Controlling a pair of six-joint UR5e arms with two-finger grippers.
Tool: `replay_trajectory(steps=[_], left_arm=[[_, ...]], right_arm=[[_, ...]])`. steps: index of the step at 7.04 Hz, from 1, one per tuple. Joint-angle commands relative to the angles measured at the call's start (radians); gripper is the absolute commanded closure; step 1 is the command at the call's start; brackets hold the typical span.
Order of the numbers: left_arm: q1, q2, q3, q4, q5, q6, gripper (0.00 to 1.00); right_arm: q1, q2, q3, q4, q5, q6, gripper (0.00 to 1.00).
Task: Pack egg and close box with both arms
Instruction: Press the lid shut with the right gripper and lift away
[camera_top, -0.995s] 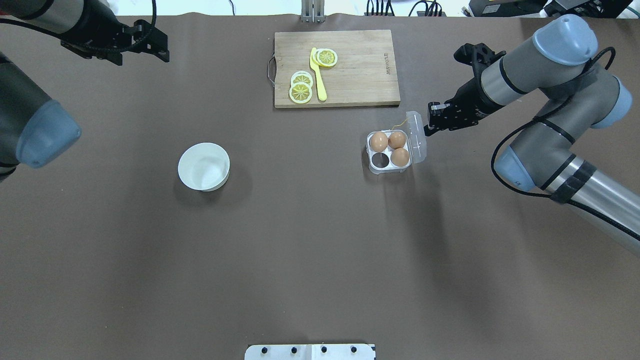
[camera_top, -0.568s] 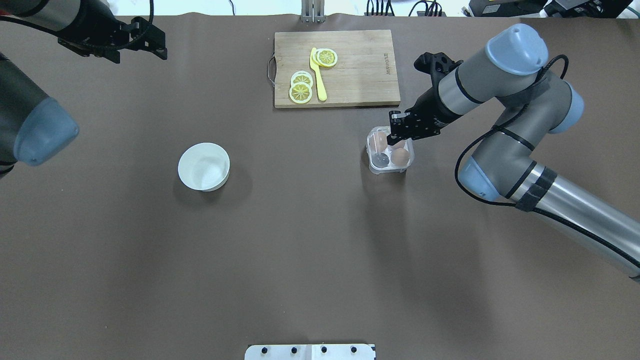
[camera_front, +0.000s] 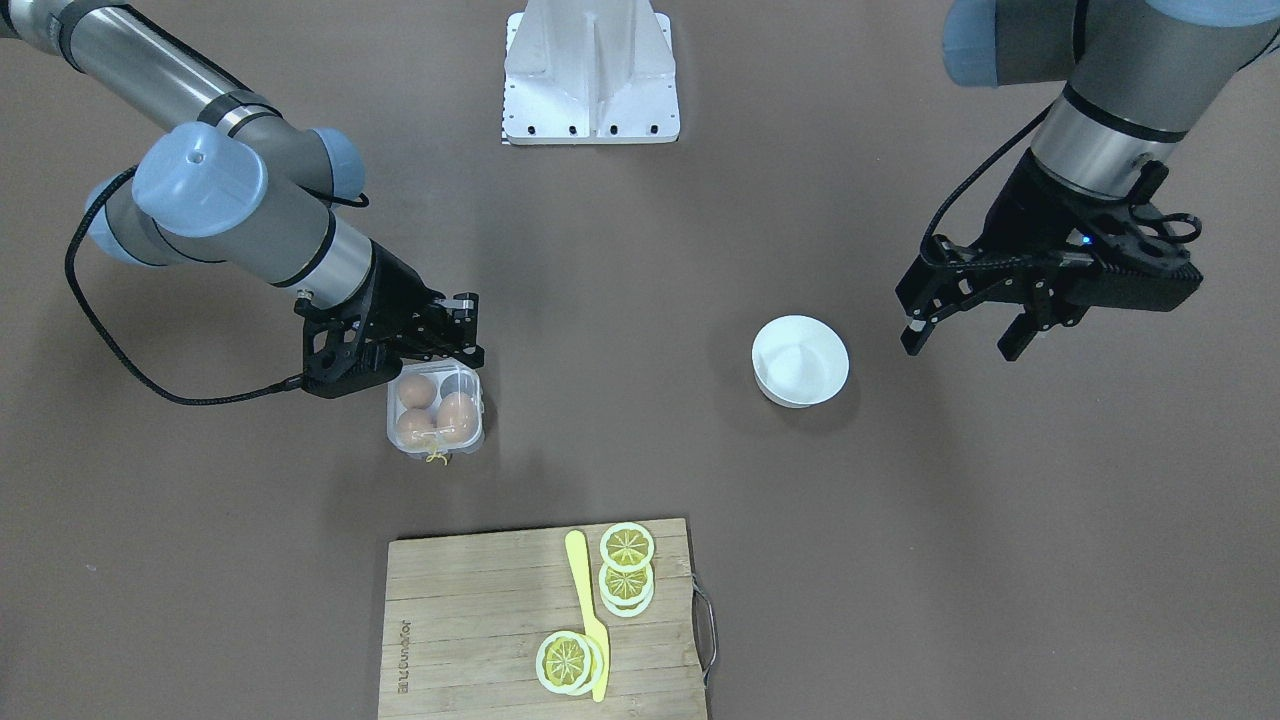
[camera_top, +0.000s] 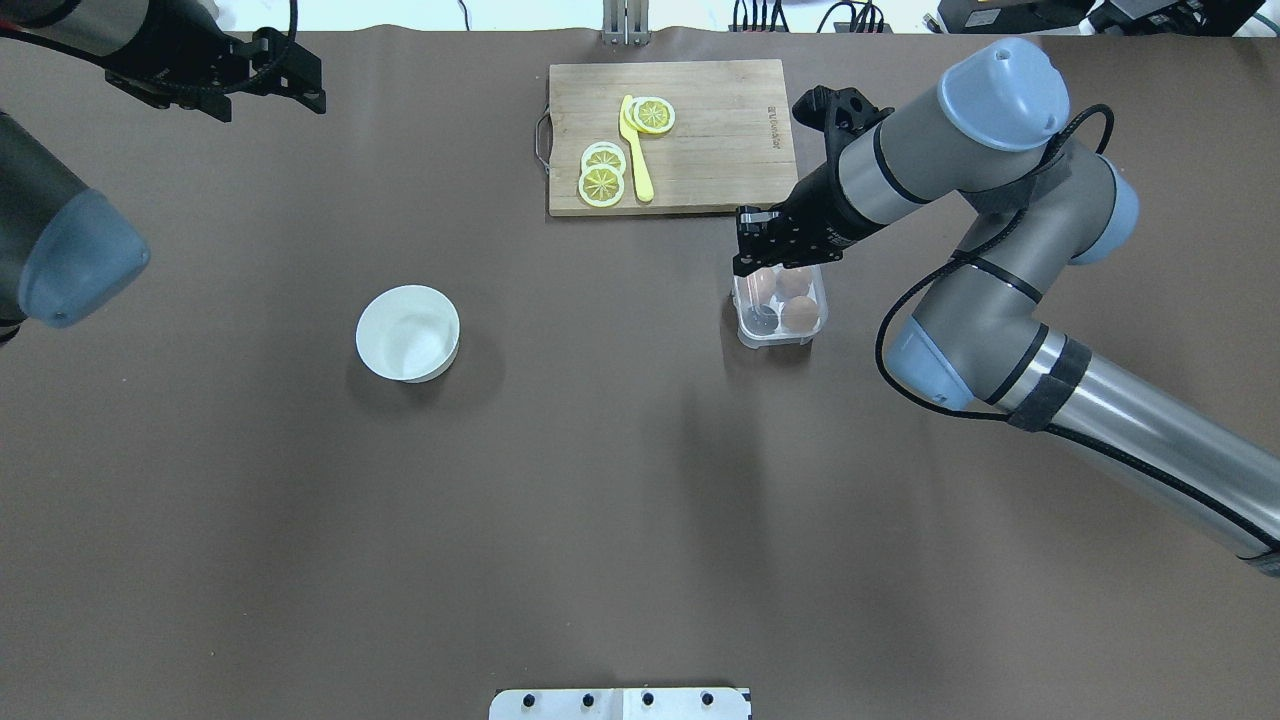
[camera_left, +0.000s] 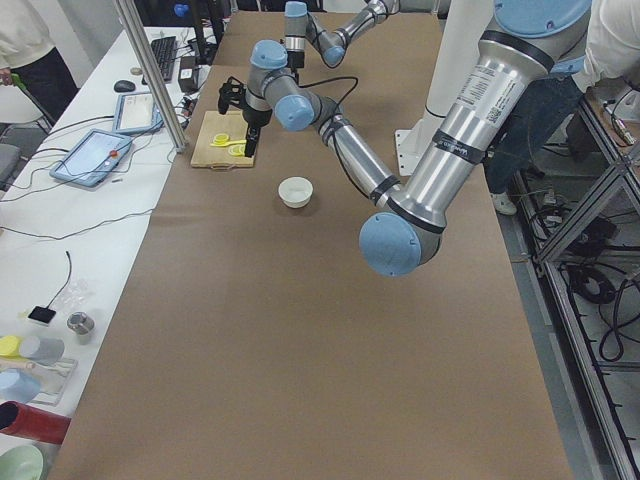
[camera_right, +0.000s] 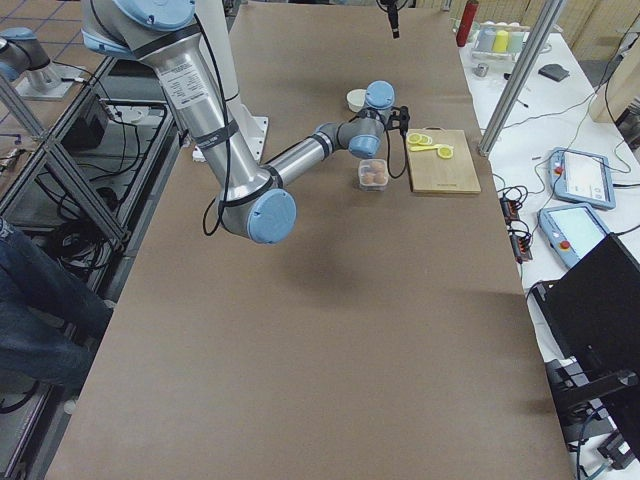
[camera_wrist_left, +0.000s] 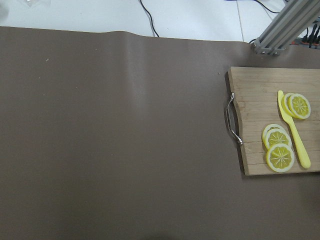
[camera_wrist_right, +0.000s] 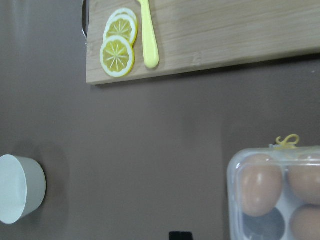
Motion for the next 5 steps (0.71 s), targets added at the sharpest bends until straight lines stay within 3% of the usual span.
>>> replay_trajectory(steps=[1, 2, 3, 5], left_arm=[[0.0, 0.021, -0.011, -0.002, 0.001, -0.003, 0.02], [0.0, 0.023, -0.02, -0.002, 0.001, -0.009, 0.02], [0.0, 0.023, -0.02, 0.0, -0.001, -0.006, 0.02], [-0.011, 0.023, -0.019, 0.011, -0.007, -0.012, 0.02]], right_arm=[[0.097, -0.057, 0.133, -0.224, -0.023, -0.018, 1.0], [0.164, -0.06, 0.164, -0.309, -0.011, -0.018, 0.66], [0.206, -0.087, 0.199, -0.39, -0.028, -0.052, 0.02], [0.31, -0.176, 0.211, -0.45, -0.011, -0.368, 0.0]])
